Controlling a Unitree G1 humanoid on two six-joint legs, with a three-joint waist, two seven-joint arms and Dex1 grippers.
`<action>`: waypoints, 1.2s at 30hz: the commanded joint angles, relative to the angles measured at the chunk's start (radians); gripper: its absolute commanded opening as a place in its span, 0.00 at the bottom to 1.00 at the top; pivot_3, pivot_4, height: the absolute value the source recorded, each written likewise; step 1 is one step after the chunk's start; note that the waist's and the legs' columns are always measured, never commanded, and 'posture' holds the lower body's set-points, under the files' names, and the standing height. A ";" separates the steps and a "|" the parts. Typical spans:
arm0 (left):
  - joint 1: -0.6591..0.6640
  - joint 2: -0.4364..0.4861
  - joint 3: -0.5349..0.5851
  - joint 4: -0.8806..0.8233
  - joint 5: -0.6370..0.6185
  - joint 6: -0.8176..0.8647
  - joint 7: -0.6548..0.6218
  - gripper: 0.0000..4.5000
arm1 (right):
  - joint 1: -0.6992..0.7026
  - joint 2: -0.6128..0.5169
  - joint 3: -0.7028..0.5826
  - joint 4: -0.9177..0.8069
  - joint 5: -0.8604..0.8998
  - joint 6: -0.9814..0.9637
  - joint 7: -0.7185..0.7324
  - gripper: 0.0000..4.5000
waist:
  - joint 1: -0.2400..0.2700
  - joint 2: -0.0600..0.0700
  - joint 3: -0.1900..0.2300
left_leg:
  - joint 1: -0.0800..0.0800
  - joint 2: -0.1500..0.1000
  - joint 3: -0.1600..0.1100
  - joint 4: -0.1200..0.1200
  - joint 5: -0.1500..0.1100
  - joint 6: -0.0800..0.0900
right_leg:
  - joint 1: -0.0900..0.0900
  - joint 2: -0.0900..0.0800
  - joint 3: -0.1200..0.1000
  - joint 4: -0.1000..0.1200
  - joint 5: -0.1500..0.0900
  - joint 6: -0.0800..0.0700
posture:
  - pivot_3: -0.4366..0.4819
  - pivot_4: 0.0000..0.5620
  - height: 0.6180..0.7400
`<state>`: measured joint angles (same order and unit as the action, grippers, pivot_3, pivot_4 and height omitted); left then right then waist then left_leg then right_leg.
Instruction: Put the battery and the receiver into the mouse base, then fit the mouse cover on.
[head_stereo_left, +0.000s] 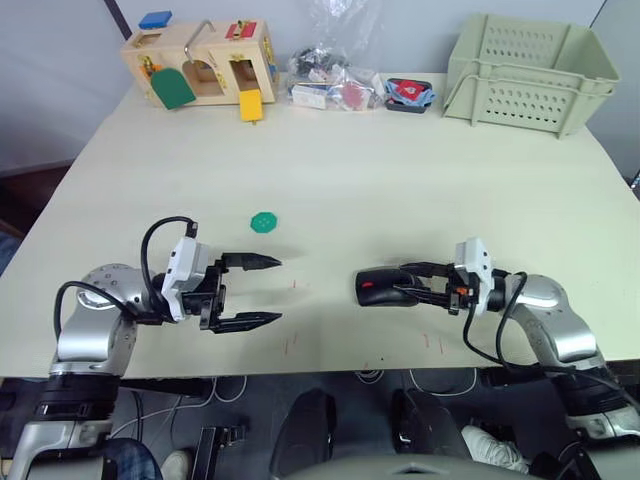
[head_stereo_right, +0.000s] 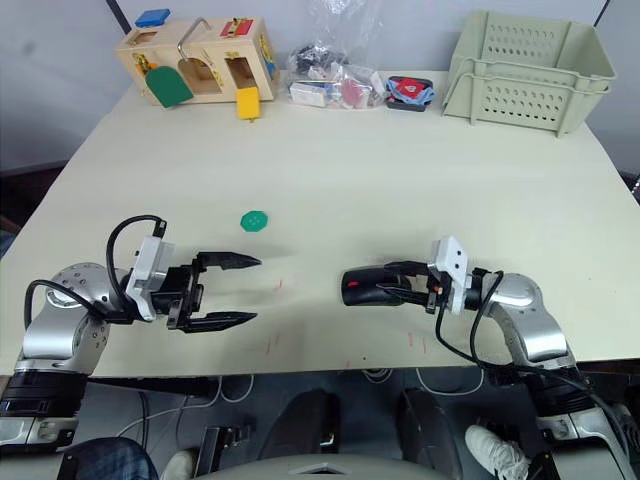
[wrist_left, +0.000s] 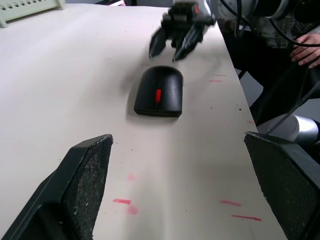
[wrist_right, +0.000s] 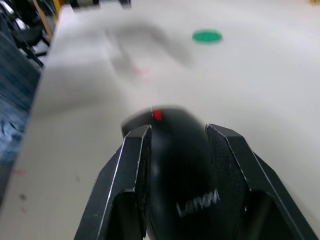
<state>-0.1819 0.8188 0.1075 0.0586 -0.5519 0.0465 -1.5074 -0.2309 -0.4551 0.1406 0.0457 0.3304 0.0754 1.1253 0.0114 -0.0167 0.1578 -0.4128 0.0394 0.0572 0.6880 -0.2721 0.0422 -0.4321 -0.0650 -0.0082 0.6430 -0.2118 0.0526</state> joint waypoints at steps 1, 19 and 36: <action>0.006 0.004 0.023 -0.034 -0.007 0.002 0.009 1.00 | 0.027 -0.003 0.035 0.035 -0.043 -0.031 0.007 0.40 | 0.000 0.000 0.000 | 0.000 0.000 0.000 0.000 0.000 0.000 | 0.000 0.000 0.000 0.000 0.000 0.000 | 0.48 0.27 1.00; 0.216 -0.057 0.176 -0.170 0.000 0.131 0.383 1.00 | 0.204 -0.088 -0.273 -0.152 0.092 -0.041 -0.158 0.40 | 0.003 0.000 0.000 | 0.001 0.000 -0.001 0.000 0.000 0.000 | 0.002 0.000 0.000 0.000 0.000 0.000 | 0.48 0.27 1.00; 0.389 -0.144 0.286 -0.166 0.078 0.120 0.630 1.00 | 0.520 -0.117 -0.583 -0.087 0.144 -0.133 -0.195 0.98 | 0.003 0.000 -0.001 | 0.003 0.000 0.001 -0.002 0.000 0.000 | 0.002 0.000 0.002 0.000 -0.001 -0.001 | 0.48 0.27 1.00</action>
<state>0.2049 0.6740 0.3571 -0.1016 -0.4871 0.1890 -0.8950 0.2790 -0.5735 -0.4027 -0.0353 0.4546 -0.0267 0.9303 0.0148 -0.0171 0.1570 -0.4092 0.0396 0.0587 0.6865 -0.2723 0.0423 -0.4295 -0.0655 -0.0065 0.6426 -0.2130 0.0509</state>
